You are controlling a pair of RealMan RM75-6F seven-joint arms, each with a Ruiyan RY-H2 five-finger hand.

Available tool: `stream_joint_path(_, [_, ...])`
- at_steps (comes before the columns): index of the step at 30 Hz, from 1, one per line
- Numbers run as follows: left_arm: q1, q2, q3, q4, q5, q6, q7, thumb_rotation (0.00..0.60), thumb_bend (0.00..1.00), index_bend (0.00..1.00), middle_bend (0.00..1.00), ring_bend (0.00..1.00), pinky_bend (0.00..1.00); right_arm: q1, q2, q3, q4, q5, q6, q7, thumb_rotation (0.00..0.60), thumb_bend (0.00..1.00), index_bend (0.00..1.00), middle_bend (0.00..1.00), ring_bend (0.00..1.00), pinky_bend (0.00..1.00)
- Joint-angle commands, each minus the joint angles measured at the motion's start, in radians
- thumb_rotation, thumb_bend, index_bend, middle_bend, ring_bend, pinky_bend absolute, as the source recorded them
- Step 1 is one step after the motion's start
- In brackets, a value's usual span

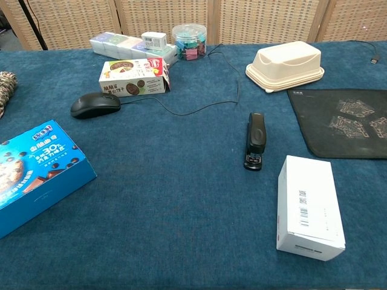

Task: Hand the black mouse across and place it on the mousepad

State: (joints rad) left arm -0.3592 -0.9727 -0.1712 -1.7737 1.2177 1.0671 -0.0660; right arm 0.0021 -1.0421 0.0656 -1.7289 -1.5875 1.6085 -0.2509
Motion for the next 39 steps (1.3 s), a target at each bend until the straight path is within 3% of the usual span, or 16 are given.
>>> stream_joint_path(1, [-0.109,-0.099,-0.058,0.066,-0.161,-0.100,0.075,0.600,0.08,0.00,0.00,0.00,0.10,0.002,0.001,0.000,0.000,0.002,-0.005,0.005,0.600,0.00,0.00,0.00,0.00,0.00])
stream_joint_path(9, [-0.245,-0.265,-0.081,0.199,-0.399,-0.186,0.210,0.600,0.09,0.00,0.00,0.00,0.14,0.005,0.008,0.003,0.002,0.015,-0.014,0.028,0.600,0.00,0.00,0.00,0.00,0.00])
stream_joint_path(16, [-0.327,-0.351,-0.071,0.284,-0.530,-0.228,0.296,0.600,0.09,0.00,0.00,0.00,0.14,0.010,0.013,0.007,0.004,0.029,-0.025,0.046,0.600,0.00,0.00,0.00,0.00,0.00])
stream_joint_path(29, [-0.445,-0.508,-0.080,0.441,-0.695,-0.275,0.367,0.600,0.11,0.05,0.03,0.06,0.22,0.016,0.018,0.009,0.006,0.043,-0.041,0.068,0.600,0.00,0.00,0.00,0.00,0.00])
stream_joint_path(39, [-0.502,-0.626,-0.104,0.562,-0.728,-0.295,0.363,0.600,0.14,0.16,0.12,0.14,0.30,0.021,0.025,0.012,0.012,0.062,-0.057,0.090,0.600,0.00,0.00,0.00,0.00,0.00])
